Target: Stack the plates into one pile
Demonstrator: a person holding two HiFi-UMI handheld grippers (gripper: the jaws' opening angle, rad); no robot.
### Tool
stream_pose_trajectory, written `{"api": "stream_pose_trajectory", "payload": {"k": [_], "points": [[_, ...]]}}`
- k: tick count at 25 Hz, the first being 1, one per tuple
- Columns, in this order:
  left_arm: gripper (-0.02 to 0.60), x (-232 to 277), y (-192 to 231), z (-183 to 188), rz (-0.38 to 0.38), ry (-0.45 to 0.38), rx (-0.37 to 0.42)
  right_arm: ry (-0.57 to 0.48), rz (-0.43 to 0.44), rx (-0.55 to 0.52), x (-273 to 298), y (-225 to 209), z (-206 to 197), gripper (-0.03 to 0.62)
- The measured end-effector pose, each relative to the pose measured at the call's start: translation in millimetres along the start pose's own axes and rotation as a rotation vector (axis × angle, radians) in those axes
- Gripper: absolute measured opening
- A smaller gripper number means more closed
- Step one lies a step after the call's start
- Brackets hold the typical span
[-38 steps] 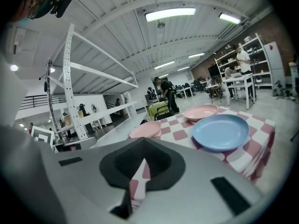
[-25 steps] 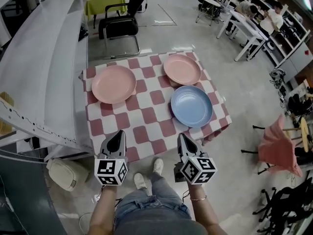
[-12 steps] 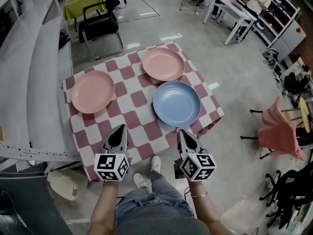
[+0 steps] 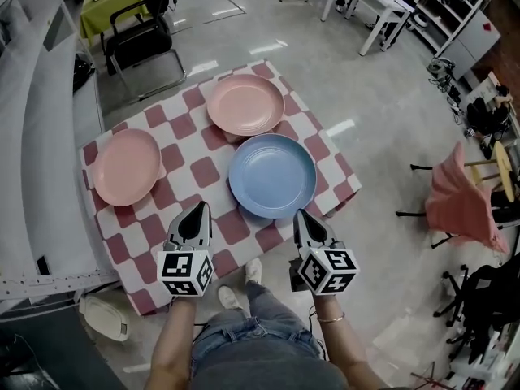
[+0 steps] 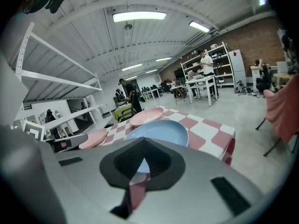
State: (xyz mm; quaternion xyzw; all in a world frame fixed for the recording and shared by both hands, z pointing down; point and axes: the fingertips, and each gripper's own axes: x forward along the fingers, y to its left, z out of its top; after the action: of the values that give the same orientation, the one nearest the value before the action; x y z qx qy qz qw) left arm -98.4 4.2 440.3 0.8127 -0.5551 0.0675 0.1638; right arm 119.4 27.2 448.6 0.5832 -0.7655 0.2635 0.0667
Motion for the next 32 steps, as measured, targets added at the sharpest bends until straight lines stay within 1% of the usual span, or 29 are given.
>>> {"api": "stream_pose_trajectory", "payload": {"k": [7, 13, 17, 26, 32], "points": [[0.015, 32.5, -7.6, -3.9, -0.009, 0.035, 0.017, 0.002, -0.026, 0.000, 14.2, -26.2, 8.0, 0.009], [0.015, 55.7, -16.4, -6.2, -0.026, 0.057, 0.025, 0.006, -0.060, -0.026, 23.3, -47.7, 13.3, 0.009], [0.015, 69.8, -20.0, -5.1, -0.038, 0.070, 0.039, 0.006, -0.063, -0.037, 31.3, -53.3, 14.4, 0.009], [0.015, 93.8, -27.5, -10.2, -0.053, 0.098, 0.039, -0.002, -0.085, -0.066, 37.5, -69.1, 19.8, 0.009], [0.015, 103.2, -30.4, -14.5, -0.055, 0.118, 0.032, 0.022, -0.116, -0.101, 42.6, -81.1, 20.6, 0.011]]}}
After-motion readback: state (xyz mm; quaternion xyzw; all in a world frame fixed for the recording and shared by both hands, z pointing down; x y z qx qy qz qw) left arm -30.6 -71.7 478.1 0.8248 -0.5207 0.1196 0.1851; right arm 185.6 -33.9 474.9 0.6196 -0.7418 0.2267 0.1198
